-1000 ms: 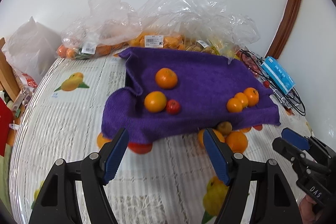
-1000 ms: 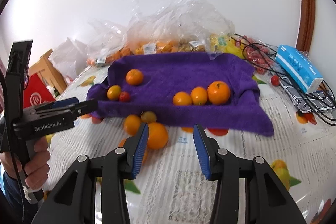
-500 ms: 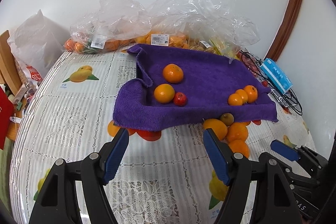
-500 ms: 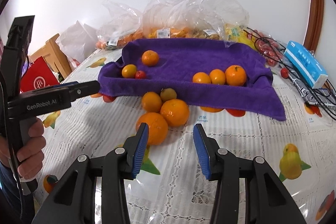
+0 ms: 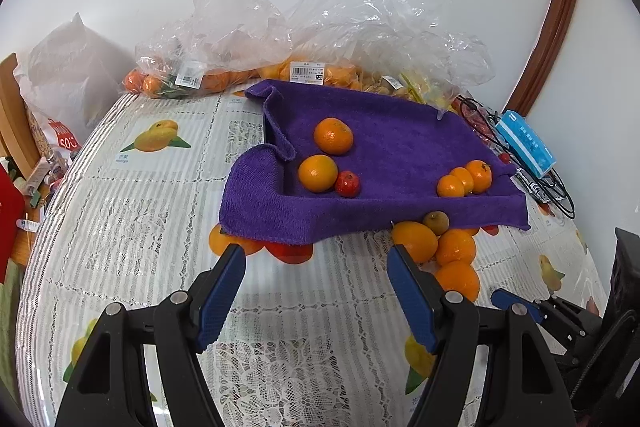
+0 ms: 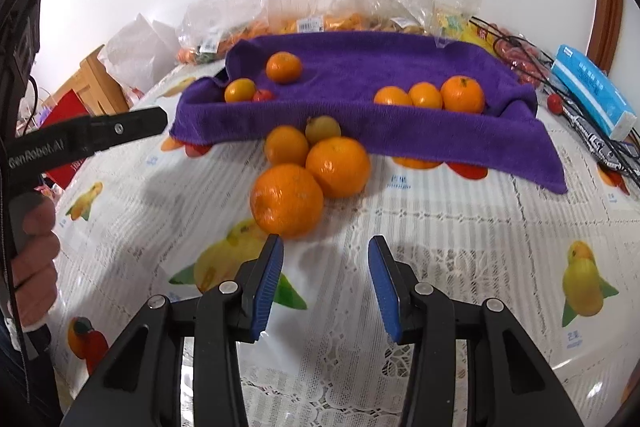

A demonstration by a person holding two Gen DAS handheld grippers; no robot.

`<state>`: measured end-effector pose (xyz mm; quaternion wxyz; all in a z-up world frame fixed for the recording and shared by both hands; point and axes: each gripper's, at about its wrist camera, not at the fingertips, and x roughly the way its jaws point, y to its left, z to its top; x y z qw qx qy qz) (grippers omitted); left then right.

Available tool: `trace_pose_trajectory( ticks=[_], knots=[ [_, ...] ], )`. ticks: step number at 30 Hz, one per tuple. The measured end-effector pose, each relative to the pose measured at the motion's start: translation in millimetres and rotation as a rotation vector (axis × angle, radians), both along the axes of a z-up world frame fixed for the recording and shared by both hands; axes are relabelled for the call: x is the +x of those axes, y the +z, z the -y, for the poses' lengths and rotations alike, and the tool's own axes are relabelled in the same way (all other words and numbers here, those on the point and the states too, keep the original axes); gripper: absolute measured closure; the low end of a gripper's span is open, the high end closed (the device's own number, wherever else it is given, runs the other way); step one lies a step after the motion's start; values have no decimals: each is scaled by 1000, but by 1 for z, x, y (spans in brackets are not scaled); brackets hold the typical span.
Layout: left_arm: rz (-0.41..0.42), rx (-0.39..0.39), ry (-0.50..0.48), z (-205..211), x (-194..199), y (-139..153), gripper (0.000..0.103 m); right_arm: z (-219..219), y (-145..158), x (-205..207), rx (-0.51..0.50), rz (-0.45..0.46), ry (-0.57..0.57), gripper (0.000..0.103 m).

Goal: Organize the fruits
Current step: 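Close the right tool on a large orange while the left tool approaches another orange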

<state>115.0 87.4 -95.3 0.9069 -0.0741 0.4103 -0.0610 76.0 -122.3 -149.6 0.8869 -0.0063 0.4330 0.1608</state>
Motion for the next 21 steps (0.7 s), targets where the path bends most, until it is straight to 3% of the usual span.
trace_pose_trajectory(
  ticks=[13, 21],
  knots=[
    [-20, 6, 34, -13, 5, -5, 31, -13, 10, 7, 40, 39, 17, 58],
    [-30, 26, 48, -19, 5, -9, 31, -29, 0, 24, 44, 8, 10, 59]
  ],
)
